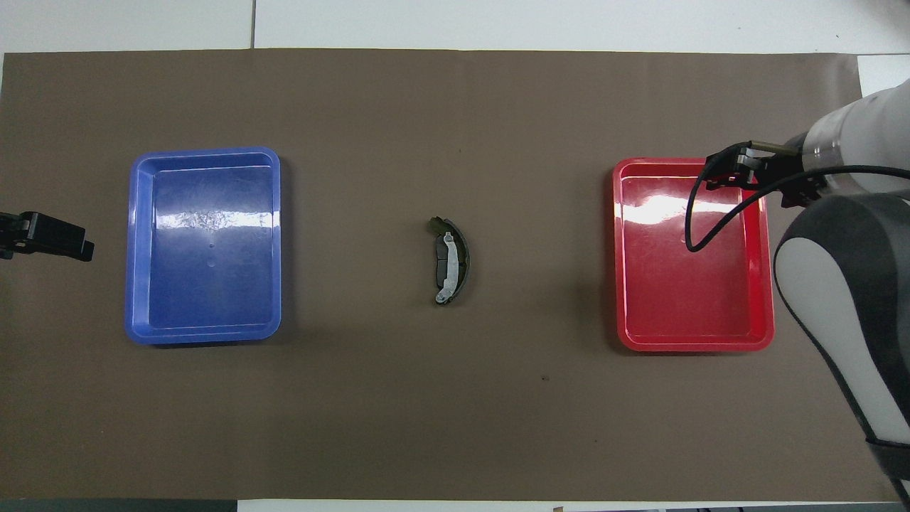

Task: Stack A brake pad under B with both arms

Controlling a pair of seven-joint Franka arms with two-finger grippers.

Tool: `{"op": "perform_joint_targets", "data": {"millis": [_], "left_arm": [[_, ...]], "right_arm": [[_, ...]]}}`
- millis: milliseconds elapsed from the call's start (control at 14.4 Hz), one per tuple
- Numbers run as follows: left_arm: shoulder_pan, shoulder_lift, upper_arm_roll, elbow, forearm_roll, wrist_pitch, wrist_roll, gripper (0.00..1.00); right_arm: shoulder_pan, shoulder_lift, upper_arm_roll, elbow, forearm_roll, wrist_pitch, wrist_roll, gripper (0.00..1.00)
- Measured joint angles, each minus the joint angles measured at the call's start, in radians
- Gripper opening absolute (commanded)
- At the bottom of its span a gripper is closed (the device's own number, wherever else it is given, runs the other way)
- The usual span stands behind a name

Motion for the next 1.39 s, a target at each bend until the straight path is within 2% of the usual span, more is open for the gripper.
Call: {"op": "perform_joint_targets", "data": {"millis": [208, 416, 555, 902, 1387], "left_arm": [[0.000, 0.000, 0.000, 0.000, 0.000, 0.000, 0.000, 0.99], [0.000, 0.000, 0.000, 0.000, 0.000, 0.000, 0.000, 0.99], [0.000, 0.000, 0.000, 0.000, 0.000, 0.000, 0.000, 0.99], [0.000, 0.000, 0.000, 0.000, 0.000, 0.000, 0.000, 0.99], [0.000, 0.000, 0.000, 0.000, 0.000, 0.000, 0.000, 0.99]], "right_arm": [[-0.047, -0.044, 0.000, 0.020, 0.002, -0.117, -0.058, 1.00], [-0.093, -0.054, -0.001, 0.103, 0.011, -0.256, -0.140, 1.00], [-0.108, -0.046, -0.003, 0.152, 0.013, -0.305, -0.169, 1.00], [-0.039, -0.026, -0.075, 0.159, 0.021, -0.320, -0.173, 1.00], [-0.027, -0.024, -0.076, 0.164, 0.022, -0.322, -0.174, 1.00]]}}
